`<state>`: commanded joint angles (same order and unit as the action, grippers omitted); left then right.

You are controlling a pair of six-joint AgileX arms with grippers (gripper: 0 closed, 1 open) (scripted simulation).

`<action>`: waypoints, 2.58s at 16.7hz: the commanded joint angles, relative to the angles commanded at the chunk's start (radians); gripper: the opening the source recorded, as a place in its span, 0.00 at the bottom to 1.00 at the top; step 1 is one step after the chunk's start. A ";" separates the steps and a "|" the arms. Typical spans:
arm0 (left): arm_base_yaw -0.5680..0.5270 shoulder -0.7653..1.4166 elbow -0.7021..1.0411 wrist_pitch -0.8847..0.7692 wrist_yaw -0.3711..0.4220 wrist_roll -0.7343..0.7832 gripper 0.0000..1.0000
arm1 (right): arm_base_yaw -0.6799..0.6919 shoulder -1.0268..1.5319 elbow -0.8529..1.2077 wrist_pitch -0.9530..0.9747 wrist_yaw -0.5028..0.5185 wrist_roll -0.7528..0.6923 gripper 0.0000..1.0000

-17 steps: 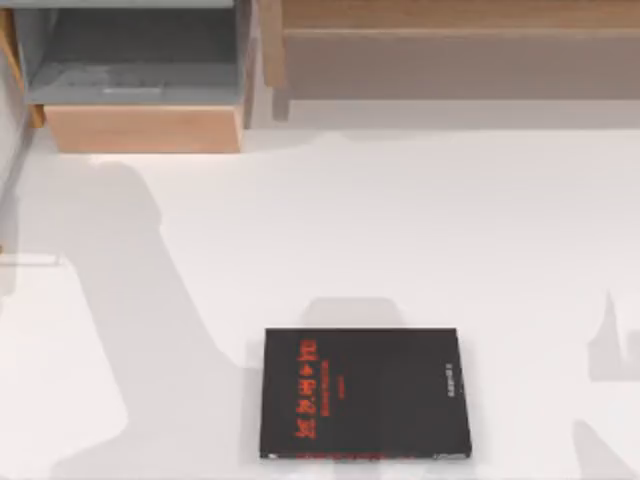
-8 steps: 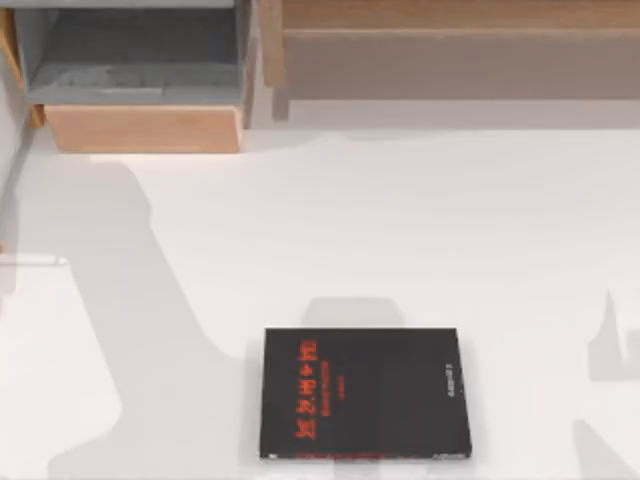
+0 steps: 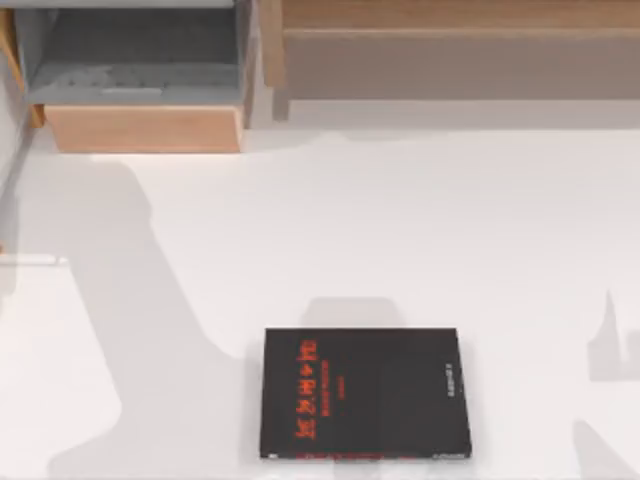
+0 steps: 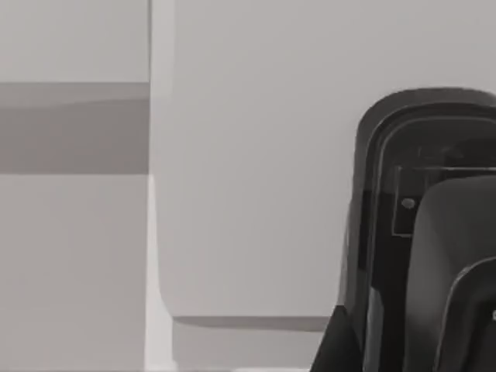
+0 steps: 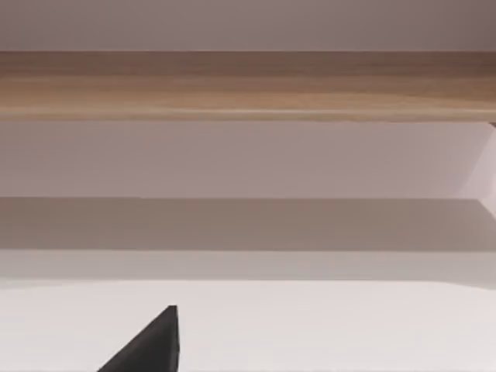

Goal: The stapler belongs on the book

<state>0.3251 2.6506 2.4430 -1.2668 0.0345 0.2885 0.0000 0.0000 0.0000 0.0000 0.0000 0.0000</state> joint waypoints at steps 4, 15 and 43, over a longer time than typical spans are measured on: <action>0.000 0.000 0.000 0.000 0.000 0.000 0.00 | 0.000 0.000 0.000 0.000 0.000 0.000 1.00; 0.009 -0.054 -0.016 -0.006 0.000 -0.021 0.00 | 0.000 0.000 0.000 0.000 0.000 0.000 1.00; -1.089 -0.684 -0.801 0.178 -0.080 -1.045 0.00 | 0.000 0.000 0.000 0.000 0.000 0.000 1.00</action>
<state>-0.7638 1.9662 1.6423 -1.0886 -0.0450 -0.7568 0.0000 0.0000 0.0000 0.0000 0.0000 0.0000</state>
